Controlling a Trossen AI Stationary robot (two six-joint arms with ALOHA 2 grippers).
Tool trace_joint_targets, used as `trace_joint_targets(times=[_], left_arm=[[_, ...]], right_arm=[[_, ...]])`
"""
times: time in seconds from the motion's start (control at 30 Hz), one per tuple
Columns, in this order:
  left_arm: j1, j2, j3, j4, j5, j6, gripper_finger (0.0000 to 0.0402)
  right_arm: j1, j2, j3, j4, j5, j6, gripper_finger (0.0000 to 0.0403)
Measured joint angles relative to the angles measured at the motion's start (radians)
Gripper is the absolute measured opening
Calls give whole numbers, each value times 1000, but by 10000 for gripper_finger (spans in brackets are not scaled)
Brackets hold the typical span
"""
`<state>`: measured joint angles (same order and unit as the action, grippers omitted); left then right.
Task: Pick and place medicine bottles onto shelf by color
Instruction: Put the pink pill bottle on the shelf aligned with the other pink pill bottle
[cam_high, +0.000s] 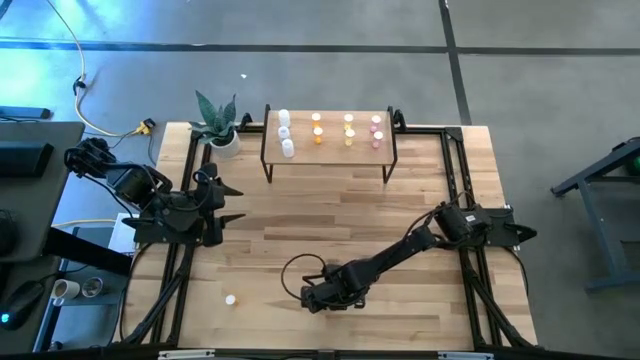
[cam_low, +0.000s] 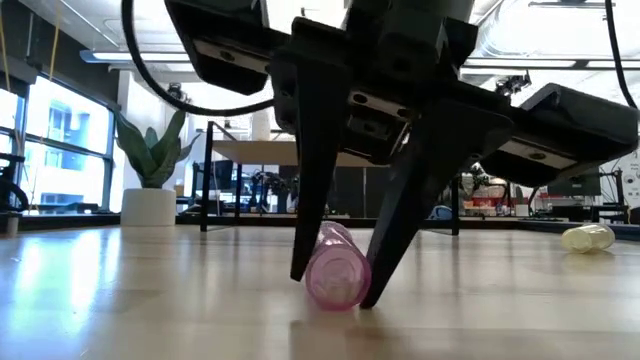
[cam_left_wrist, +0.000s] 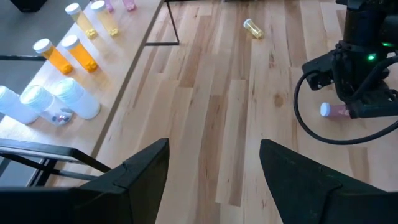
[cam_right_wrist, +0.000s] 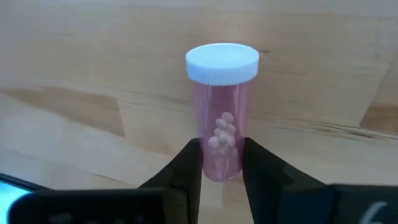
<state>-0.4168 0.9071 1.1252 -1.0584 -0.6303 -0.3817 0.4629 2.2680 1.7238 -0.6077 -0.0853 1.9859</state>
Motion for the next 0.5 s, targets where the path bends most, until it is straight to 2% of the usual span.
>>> trace_joint_targets(times=[0.2, 0.5], left_arm=[[22, -40, 13, -8, 79, 25, 239], [80, -103, 71, -1, 188, 46, 239]], right_arm=[[-4, 7, 94, -20, 105, -94, 82], [-28, 4, 300, -60, 391, -377, 83]])
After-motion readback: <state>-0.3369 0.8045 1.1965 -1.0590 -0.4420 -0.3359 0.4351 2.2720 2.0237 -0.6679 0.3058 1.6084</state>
